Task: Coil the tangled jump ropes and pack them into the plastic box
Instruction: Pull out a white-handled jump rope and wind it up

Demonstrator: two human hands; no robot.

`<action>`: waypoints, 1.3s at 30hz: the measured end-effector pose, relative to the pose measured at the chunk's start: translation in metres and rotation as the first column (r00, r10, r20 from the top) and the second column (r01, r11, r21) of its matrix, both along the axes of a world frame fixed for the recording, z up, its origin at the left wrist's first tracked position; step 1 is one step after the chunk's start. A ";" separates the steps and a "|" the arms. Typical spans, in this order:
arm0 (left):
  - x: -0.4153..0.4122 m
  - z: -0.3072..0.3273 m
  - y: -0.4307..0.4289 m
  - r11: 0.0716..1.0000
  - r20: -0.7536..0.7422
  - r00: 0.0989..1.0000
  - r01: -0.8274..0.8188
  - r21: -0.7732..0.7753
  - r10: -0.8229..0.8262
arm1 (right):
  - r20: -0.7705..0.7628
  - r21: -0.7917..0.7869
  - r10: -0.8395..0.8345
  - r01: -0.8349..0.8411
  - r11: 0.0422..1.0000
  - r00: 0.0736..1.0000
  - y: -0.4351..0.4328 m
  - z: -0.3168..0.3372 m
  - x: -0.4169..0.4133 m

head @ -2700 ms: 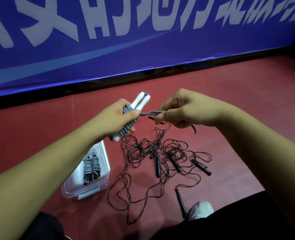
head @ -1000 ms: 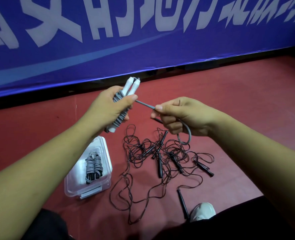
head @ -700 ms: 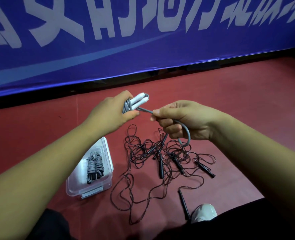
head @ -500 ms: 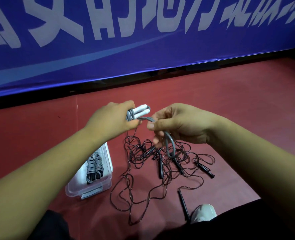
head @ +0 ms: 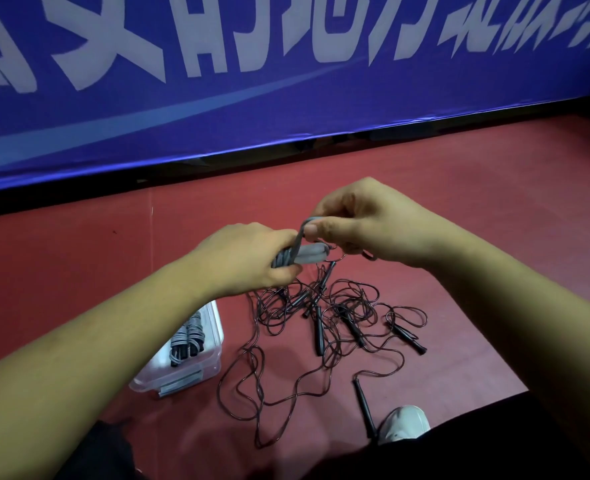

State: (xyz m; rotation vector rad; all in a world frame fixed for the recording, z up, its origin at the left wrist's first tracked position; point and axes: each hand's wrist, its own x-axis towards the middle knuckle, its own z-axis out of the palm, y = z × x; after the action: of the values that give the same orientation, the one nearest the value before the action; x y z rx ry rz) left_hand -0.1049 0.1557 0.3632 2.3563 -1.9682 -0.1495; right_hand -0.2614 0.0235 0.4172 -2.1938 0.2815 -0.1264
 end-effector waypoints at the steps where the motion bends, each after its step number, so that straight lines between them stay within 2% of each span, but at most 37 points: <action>1: 0.000 0.000 0.000 1.000 -0.019 1.000 0.004 0.009 -0.004 | 0.016 -0.008 -0.004 0.004 1.000 1.000 -0.001 -0.001 0.001; 6: -0.008 -0.004 0.001 0.999 -0.135 0.990 0.031 0.016 -0.029 | 0.058 -0.030 -0.056 0.058 0.998 0.997 -0.008 -0.008 0.005; 9: -0.012 -0.001 0.004 0.996 -0.213 0.973 0.083 -0.041 -0.089 | 0.081 0.019 -0.122 0.121 0.993 0.989 -0.022 -0.010 0.005; 11: -0.015 0.001 0.007 0.989 -0.281 0.949 0.127 -0.076 -0.144 | 0.077 -0.016 -0.128 0.129 0.991 0.989 -0.028 -0.012 0.004; 14: -0.019 0.005 0.010 0.977 -0.421 0.890 0.111 -0.180 -0.178 | 0.071 0.003 -0.123 0.123 0.992 0.990 -0.031 -0.017 0.005; 16: -0.020 0.008 0.010 0.971 -0.597 0.787 0.014 -0.238 -0.158 | 0.078 0.081 -0.134 0.128 0.989 0.988 -0.032 -0.020 0.006; 18: -0.022 0.010 0.011 0.966 -0.784 0.602 -0.083 -0.247 -0.149 | 0.065 0.125 -0.145 0.136 0.983 0.987 -0.033 -0.023 0.007; 19: -0.023 0.010 0.012 0.962 -0.822 0.547 -0.098 -0.254 -0.162 | 0.050 0.134 -0.143 0.136 0.982 0.988 -0.033 -0.025 0.008; 22: -0.025 0.009 0.012 0.952 -0.871 0.439 -0.096 -0.290 -0.221 | 0.002 0.145 -0.129 0.128 0.981 0.992 -0.032 -0.029 0.007; 25: -0.021 0.012 0.009 0.934 -0.925 0.279 -0.172 -0.312 -0.257 | 0.010 0.172 -0.140 0.136 0.976 0.990 -0.035 -0.029 0.006; 27: -0.020 0.013 0.007 0.926 -0.943 0.203 -0.220 -0.307 -0.264 | 0.013 0.187 -0.151 0.146 0.971 0.988 -0.035 -0.028 0.005; 31: -0.017 0.012 0.001 0.902 -0.973 -0.036 -0.384 -0.196 -0.226 | 0.011 0.107 -0.186 0.184 0.977 0.982 -0.034 -0.026 0.005; 35: -0.008 0.010 -0.003 0.861 -0.966 -0.144 -0.496 -0.115 -0.213 | 0.012 -0.042 -0.190 0.191 0.981 0.982 -0.031 -0.018 0.003; 39: -0.004 0.011 -0.003 0.858 -0.970 -0.160 -0.507 -0.080 -0.185 | 0.065 -0.286 -0.134 0.147 0.947 0.989 -0.018 -0.006 0.000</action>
State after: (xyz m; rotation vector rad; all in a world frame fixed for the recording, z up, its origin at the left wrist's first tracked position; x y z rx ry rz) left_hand -0.1094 0.1528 0.3746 1.1311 -0.6089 -1.0131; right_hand -0.2612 0.0057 0.4114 -2.4571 0.4166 -0.3128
